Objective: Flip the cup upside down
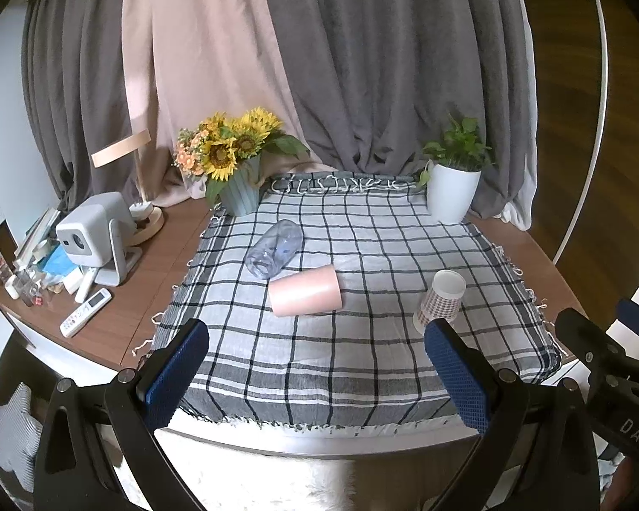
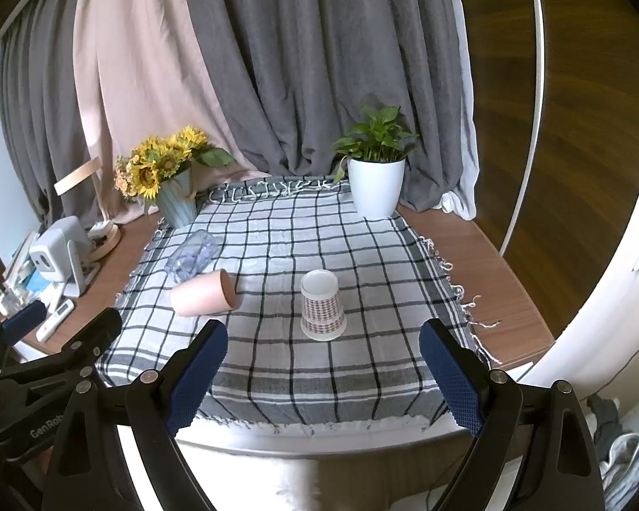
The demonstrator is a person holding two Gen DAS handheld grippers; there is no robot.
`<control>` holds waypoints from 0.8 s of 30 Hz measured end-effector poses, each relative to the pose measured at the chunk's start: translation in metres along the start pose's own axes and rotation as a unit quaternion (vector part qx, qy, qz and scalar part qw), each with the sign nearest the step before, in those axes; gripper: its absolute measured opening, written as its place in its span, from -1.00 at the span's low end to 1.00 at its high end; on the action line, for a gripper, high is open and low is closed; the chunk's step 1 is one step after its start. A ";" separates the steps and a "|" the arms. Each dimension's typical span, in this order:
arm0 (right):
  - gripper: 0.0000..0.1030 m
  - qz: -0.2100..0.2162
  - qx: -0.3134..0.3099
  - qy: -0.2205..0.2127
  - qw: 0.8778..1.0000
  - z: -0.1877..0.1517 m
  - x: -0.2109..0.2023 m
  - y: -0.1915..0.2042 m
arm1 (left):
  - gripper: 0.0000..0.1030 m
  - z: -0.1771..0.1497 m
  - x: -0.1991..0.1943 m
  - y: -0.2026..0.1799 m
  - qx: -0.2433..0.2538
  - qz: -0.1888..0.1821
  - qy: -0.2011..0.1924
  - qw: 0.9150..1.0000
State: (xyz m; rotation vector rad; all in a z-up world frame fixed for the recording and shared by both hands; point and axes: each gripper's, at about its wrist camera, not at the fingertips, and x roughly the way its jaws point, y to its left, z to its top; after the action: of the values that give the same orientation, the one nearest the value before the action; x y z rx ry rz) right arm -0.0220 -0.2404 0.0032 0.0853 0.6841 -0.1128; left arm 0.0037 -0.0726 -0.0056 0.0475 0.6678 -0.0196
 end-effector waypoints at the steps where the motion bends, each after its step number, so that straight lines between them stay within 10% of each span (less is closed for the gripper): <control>1: 0.78 0.000 0.000 0.000 1.000 0.000 0.001 0.000 | 1.00 -0.001 0.000 0.001 0.000 0.000 0.000 1.000; 24: 0.78 0.001 0.000 0.002 1.000 -0.001 0.001 0.002 | 1.00 0.000 -0.001 0.003 -0.001 -0.001 -0.004 1.000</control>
State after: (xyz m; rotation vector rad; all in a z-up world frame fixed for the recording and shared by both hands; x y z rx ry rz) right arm -0.0212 -0.2382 0.0017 0.0857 0.6871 -0.1101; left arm 0.0028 -0.0694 -0.0053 0.0455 0.6592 -0.0215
